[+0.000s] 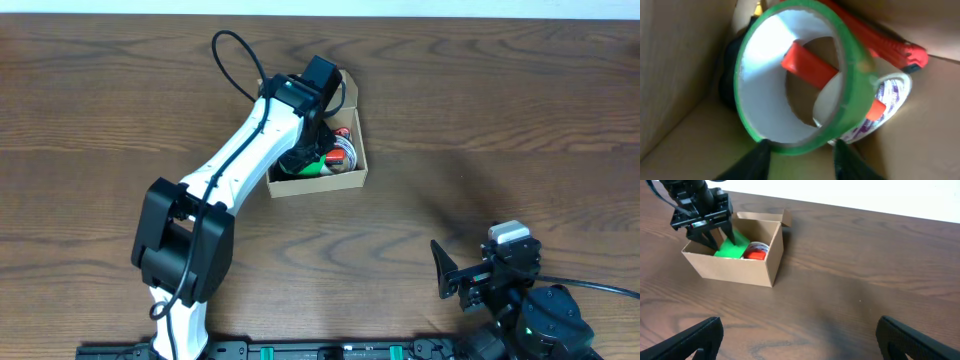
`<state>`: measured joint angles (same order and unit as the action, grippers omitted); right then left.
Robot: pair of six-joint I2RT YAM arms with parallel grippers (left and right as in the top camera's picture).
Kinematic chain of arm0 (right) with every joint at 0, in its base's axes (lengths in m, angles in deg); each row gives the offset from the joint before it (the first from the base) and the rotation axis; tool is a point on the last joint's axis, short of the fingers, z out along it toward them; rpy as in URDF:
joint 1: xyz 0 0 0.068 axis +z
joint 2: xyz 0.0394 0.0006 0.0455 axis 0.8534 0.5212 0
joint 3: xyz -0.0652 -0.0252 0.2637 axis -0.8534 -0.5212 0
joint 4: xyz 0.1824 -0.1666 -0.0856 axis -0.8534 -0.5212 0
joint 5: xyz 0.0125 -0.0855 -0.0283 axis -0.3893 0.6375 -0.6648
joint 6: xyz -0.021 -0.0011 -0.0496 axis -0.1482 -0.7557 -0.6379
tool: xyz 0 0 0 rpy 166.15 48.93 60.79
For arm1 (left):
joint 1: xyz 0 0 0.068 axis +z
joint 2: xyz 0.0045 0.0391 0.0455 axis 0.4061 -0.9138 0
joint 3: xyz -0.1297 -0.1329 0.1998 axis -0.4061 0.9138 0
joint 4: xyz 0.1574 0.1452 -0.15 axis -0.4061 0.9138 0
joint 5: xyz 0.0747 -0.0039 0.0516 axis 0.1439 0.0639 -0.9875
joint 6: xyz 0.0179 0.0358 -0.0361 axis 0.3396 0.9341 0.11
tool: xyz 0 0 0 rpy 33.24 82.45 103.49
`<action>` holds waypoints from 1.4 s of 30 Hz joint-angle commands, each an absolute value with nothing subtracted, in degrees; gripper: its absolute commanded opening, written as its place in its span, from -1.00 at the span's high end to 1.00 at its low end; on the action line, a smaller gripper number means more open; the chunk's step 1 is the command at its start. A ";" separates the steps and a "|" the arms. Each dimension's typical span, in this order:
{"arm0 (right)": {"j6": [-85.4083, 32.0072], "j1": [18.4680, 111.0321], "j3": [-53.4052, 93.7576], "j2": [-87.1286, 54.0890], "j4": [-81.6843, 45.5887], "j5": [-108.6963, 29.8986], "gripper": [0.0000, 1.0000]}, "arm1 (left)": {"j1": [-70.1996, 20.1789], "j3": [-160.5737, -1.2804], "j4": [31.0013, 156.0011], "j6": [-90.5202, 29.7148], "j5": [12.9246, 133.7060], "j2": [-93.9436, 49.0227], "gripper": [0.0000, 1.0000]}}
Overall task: Pack container
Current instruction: 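Release the green tape roll in the box and raise the left gripper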
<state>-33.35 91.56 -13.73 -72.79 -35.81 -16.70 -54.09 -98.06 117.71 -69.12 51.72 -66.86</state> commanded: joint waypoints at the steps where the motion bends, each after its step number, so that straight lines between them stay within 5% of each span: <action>1: -32.71 91.91 -13.76 -73.14 -35.92 -16.35 -0.99 | -54.00 -99.05 117.66 -67.42 51.28 -68.33 0.40; 8: -32.71 91.91 -13.76 -73.14 -35.92 -16.37 -0.98 | -53.96 -99.05 120.35 -67.44 49.27 -68.70 0.60; 15: -32.71 91.91 -13.76 -73.14 -35.92 -16.37 -0.99 | -53.96 -99.05 124.20 -67.44 48.07 -68.70 0.59; 22: -32.71 91.89 -13.76 -73.14 -35.92 -16.37 -0.99 | -53.98 -99.05 123.26 -67.44 48.16 -68.83 0.09; 36: -32.71 91.89 -13.76 -73.14 -35.92 -16.37 -0.99 | -53.94 -99.57 122.08 -67.46 47.17 -64.15 -0.04; 38: -32.71 91.91 -13.76 -73.14 -35.92 -16.35 -0.98 | -53.87 -99.57 121.60 -67.44 46.91 -62.36 -0.15; 42: -32.71 91.91 -13.76 -73.14 -35.92 -16.35 -0.98 | -53.87 -99.57 120.48 -67.44 46.45 -58.16 -0.69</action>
